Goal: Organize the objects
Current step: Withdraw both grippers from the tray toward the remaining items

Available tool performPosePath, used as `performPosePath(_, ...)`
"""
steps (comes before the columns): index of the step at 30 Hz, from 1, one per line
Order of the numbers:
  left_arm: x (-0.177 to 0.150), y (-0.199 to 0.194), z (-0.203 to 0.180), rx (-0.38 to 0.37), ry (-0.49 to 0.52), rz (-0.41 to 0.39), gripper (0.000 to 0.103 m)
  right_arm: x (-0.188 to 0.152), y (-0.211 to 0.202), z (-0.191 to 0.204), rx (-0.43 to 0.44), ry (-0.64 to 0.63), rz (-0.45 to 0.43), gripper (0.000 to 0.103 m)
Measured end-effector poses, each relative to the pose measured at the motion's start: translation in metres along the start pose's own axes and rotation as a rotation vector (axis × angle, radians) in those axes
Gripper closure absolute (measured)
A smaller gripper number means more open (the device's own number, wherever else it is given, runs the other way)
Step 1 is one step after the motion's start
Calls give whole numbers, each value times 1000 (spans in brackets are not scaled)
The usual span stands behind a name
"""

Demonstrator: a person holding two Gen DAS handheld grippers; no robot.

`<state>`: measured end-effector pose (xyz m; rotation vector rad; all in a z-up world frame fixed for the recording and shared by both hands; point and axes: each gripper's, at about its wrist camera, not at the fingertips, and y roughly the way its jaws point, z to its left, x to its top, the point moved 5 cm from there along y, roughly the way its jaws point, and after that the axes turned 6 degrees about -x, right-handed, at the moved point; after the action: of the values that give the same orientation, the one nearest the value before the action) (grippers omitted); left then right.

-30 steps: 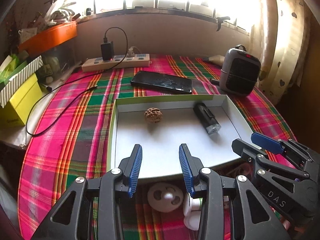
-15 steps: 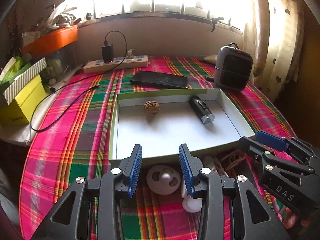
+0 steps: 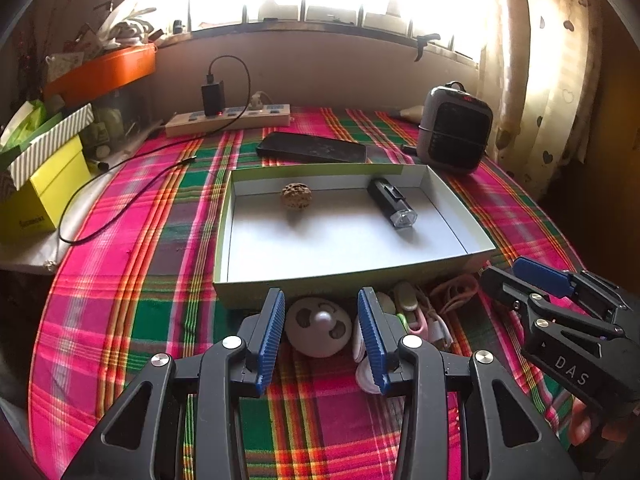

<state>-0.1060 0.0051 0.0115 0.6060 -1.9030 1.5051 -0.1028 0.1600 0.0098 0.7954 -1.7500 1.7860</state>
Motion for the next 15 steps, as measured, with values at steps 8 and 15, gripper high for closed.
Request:
performPosePath(8,-12,3,9,-10,-26,36,66,-13,-3,-15,-24,19,10,59)
performPosePath(15,-19,2,10,-20,-31,45,66,-22,-2,-26,-37,44,25,59)
